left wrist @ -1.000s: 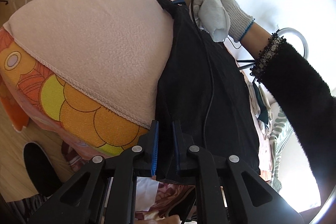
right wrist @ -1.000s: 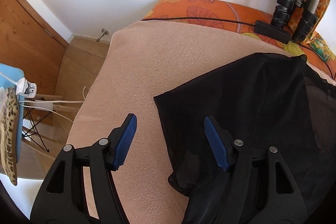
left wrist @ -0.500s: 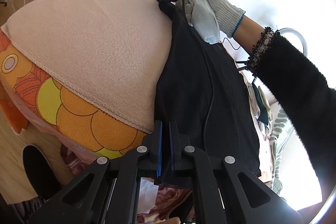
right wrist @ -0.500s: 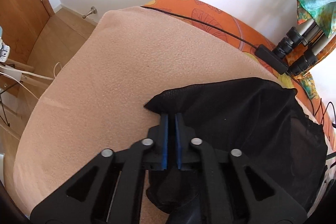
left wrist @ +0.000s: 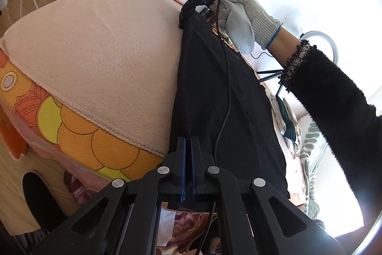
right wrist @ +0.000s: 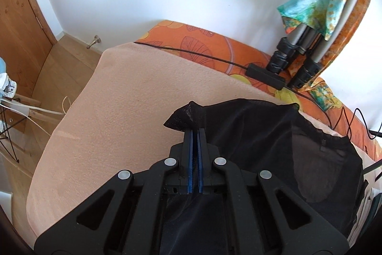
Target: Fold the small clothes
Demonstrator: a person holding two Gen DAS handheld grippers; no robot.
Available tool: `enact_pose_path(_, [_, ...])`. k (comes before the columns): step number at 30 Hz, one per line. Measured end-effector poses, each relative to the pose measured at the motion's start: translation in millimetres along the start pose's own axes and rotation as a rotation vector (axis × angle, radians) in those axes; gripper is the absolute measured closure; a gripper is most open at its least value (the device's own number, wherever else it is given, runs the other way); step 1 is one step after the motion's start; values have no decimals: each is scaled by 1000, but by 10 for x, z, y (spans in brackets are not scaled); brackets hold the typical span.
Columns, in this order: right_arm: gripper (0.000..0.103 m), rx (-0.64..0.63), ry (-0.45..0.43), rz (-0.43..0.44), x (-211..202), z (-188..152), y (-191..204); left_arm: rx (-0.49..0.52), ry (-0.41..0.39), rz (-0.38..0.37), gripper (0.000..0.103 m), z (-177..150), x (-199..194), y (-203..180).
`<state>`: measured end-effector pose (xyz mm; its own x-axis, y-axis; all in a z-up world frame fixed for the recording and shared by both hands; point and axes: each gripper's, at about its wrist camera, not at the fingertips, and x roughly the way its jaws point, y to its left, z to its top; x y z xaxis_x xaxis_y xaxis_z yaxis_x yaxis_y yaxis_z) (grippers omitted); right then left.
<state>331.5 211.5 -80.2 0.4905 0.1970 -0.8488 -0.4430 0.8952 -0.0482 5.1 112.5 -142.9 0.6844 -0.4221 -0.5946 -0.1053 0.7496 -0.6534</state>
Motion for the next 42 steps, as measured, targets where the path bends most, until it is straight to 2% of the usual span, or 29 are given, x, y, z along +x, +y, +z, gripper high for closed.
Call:
enact_pose_path(11, [99,66,-36,-89,-388,-270,-953,134,79,-58,101,-148,262,-470])
enact_pose_path(17, [99,127,7,-138,-237,-454,-1366,168,116,-72,101,-208,404,-621])
enact_pose_path(22, [99,137,30,-168,-89,-517,-1496,189,147,-83,101,-251,472,-677])
enact_pose_path(25, [99,152,80,-154,11,-541,-1582,194,162,-118,101,-245,447,-701])
enact_pose_path(26, [95,148,78,-163,-5,-550,-1601,208,156,-117,101,-245,420,-728])
enact_pose_path(28, [71,144,79,-151,-81,-592,-1634,238,141,-120,101,-242,326,-774])
enact_pose_path(29, [49,146,72,-136,-154,-620,-1656,245,137,-137,99,-235,268,-786])
enact_pose_path(30, [43,138,57,-130,-251,-650,-1670,253,132,-143,96,-231,226,-812])
enact_pose_path(32, [42,100,43,-145,-455,-704,-1697,292,105,-109,80,-228,128,-837])
enact_pose_path(35, [42,79,34,-123,-790,-810,-1812,324,32,-23,77,-225,-41,-754])
enact_pose_path(37, [42,88,25,-99,-1018,-900,-1902,308,21,27,77,-230,-69,-644])
enact_pose_path(40, [41,108,36,-21,-1260,-1048,-1980,291,16,35,77,-294,-95,-559])
enact_pose_path(42, [41,107,43,4,-1380,-1163,-1979,328,34,40,77,-357,-44,-635])
